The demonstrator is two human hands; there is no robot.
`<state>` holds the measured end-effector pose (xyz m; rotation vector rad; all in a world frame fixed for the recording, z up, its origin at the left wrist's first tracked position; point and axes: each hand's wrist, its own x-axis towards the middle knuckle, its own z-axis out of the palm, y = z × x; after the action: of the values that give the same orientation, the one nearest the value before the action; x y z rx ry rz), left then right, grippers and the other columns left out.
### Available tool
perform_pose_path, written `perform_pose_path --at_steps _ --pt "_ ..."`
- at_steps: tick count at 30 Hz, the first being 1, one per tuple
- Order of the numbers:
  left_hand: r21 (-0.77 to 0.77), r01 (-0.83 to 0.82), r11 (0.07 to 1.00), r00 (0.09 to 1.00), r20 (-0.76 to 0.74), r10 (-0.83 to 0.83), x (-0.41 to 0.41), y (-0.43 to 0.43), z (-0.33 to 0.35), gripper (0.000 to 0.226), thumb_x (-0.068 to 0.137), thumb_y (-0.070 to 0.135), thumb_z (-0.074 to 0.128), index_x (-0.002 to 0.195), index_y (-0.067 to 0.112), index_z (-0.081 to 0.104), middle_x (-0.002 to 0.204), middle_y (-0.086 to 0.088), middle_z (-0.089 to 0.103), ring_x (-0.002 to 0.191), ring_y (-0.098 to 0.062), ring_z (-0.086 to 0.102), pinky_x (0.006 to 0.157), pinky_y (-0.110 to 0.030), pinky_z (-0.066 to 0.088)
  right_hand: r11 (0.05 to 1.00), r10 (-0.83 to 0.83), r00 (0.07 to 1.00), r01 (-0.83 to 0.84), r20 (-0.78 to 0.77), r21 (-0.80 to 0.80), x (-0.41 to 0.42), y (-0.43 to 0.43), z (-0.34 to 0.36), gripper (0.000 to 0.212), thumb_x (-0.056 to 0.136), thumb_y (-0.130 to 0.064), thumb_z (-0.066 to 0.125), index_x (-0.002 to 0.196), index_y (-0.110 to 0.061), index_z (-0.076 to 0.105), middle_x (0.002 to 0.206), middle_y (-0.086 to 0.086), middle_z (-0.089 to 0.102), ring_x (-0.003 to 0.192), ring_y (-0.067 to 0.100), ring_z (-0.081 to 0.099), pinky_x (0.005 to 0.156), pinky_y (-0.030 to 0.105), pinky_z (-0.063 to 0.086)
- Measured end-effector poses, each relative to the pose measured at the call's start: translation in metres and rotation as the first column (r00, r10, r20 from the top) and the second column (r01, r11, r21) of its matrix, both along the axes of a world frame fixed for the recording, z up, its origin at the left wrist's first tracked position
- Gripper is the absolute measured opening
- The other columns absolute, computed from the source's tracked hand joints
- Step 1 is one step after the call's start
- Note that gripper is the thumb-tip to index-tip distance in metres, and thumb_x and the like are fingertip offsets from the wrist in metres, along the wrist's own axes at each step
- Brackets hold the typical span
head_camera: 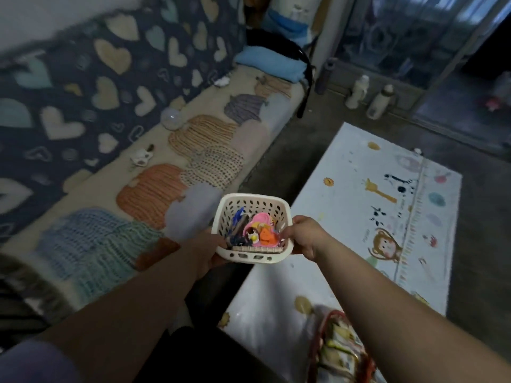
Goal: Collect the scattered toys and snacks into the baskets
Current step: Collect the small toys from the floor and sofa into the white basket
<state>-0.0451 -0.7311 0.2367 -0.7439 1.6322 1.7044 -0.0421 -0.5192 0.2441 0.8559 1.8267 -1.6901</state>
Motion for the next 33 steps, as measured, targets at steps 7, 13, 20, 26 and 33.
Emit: perform_pose_path --at_steps 7,13,20,26,33 --pt "-0.062 -0.165 0.984 0.983 0.076 0.169 -0.107 -0.147 -0.005 0.047 0.089 -0.01 0.042 0.132 0.006 0.045 0.112 -0.018 0.055 0.09 -0.032 0.058 0.076 -0.046 0.053 0.992 0.113 0.993 -0.114 -0.013 -0.047 -0.135 -0.144 -0.009 0.026 0.071 0.021 0.059 0.082 -0.002 0.059 0.073 0.016 0.065 0.061 0.028 0.065 0.054 0.039 0.058" --pt "-0.058 -0.185 0.981 0.982 0.032 0.187 -0.198 -0.255 0.024 0.036 0.093 -0.01 0.037 0.119 0.012 0.047 0.106 -0.013 0.053 0.084 -0.027 0.055 0.055 -0.039 0.059 0.985 0.162 0.987 -0.161 0.005 -0.067 -0.23 -0.255 -0.013 0.031 0.066 0.016 0.066 0.093 0.002 0.066 0.081 0.021 0.068 0.067 0.031 0.067 0.066 0.044 0.057" --pt "0.017 -0.199 0.98 0.98 0.023 0.198 -0.256 -0.298 0.046 0.031 0.089 -0.016 0.037 0.095 0.008 0.055 0.086 -0.009 0.057 0.077 -0.023 0.058 0.051 -0.033 0.057 0.983 0.183 0.983 -0.183 -0.005 -0.015 -0.308 -0.307 -0.002 0.032 0.066 0.02 0.061 0.093 0.002 0.062 0.077 0.019 0.066 0.068 0.031 0.066 0.064 0.04 0.058" --pt "0.0 -0.275 0.962 0.958 0.09 0.273 -0.308 -0.299 0.04 0.04 0.087 -0.014 0.041 0.112 0.014 0.052 0.091 -0.007 0.059 0.08 -0.022 0.059 0.049 -0.029 0.057 0.972 0.231 0.973 -0.231 -0.004 0.046 -0.362 -0.305 0.018 0.033 0.067 0.018 0.062 0.097 0.004 0.06 0.079 0.022 0.066 0.064 0.031 0.066 0.049 0.033 0.057" --pt "0.029 -0.26 0.965 0.965 0.05 0.259 -0.387 -0.246 0.055 0.035 0.089 -0.012 0.043 0.111 0.013 0.049 0.092 -0.012 0.057 0.082 -0.025 0.059 0.053 -0.03 0.057 0.951 0.302 0.951 -0.295 -0.061 0.093 -0.447 -0.252 0.031 0.028 0.067 0.017 0.059 0.092 0.003 0.061 0.08 0.024 0.066 0.06 0.031 0.065 0.056 0.036 0.056"
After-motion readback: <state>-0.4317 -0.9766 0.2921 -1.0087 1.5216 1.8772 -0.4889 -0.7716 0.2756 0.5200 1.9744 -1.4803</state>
